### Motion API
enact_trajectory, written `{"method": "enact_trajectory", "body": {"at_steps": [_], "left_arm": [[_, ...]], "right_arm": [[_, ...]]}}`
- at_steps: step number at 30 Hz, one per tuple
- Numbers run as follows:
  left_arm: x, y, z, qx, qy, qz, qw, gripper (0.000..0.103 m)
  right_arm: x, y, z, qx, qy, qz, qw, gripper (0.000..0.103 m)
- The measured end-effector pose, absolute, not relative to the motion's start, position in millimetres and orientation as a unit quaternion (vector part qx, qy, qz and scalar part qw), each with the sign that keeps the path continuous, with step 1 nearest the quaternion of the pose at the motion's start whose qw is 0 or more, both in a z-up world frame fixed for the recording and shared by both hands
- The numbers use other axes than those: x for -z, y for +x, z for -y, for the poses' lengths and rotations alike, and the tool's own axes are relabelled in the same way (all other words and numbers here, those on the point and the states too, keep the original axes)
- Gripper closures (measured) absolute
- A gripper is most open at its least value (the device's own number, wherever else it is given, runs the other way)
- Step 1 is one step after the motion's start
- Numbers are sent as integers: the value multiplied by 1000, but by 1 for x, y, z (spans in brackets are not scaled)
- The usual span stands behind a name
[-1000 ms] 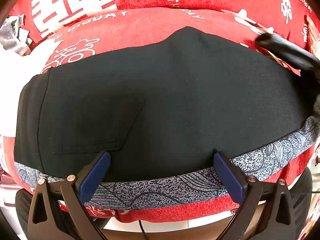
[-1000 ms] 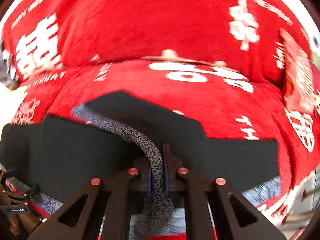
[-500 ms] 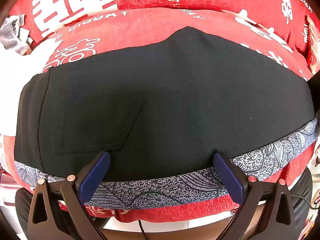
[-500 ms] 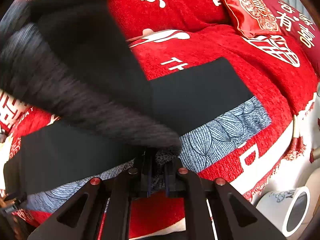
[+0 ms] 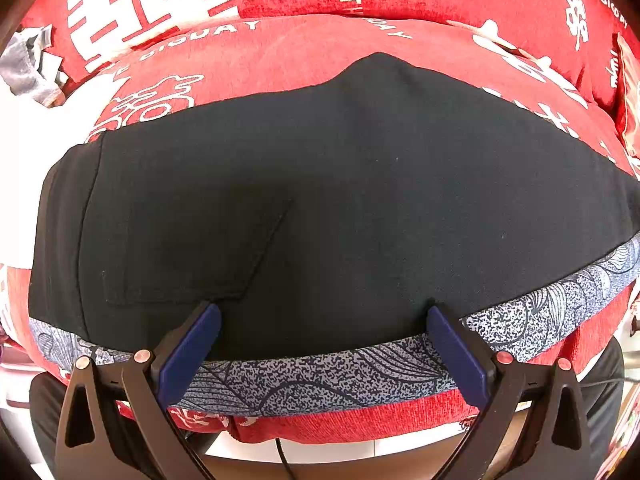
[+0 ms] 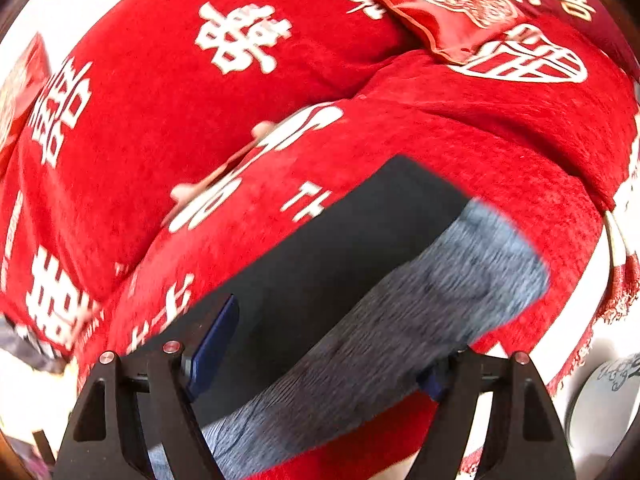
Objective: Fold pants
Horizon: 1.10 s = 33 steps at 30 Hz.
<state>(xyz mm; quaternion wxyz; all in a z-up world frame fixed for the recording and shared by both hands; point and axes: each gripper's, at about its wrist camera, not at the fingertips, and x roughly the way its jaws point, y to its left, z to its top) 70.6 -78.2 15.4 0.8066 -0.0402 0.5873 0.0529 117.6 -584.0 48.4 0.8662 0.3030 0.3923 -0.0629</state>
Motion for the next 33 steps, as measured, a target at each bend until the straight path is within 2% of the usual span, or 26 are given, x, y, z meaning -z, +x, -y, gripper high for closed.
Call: {"method": "enact_trajectory", "body": {"at_steps": [1,2,4,7,12,15,17,21,24,25,26,27,28,29,33], "left_arm": [[-15,71,79,-53,-40,-588,806,0],[-15,71,79,-54,-40,-588,806,0],[-15,72,78,-54,-39,-588,806,0],[-15,72,79,-53,-39,-588,806,0],[-16,74,78,-57,-45,-593,802,0],[-19,73,76,-63,-56,-593,801,0],[-21,72,77,-63,-54,-591,802,0],[-21,72,84,-61,-42,-593,802,0],[-19,72,84,-62,-41,-597,799,0],[-19,73,83,-62,-42,-598,798,0],[-20,74,83,-64,-43,-599,797,0],[-21,74,83,-67,-41,-598,798,0],[-24,74,84,-69,-37,-596,799,0],[-28,75,87,-68,-32,-592,803,0],[-41,79,108,-45,-21,-580,813,0]], "right_arm": [[-49,118,589,71,309,-387,866,34],[-48,120,595,82,310,-390,863,57],[-46,129,597,85,300,-417,854,96],[-61,131,590,76,267,-417,866,96],[-123,128,566,43,224,-344,911,96],[-140,126,557,41,185,-325,927,96],[-128,131,559,51,169,-340,924,96],[-59,144,580,76,186,-427,882,96],[-27,145,590,89,219,-464,854,92],[-29,140,594,94,231,-452,856,81],[-32,136,597,108,238,-451,854,63],[-37,132,602,131,241,-454,848,52],[-42,127,607,158,238,-452,845,31],[-48,119,611,185,233,-441,847,27],[-76,92,596,205,197,-410,867,27]]}}
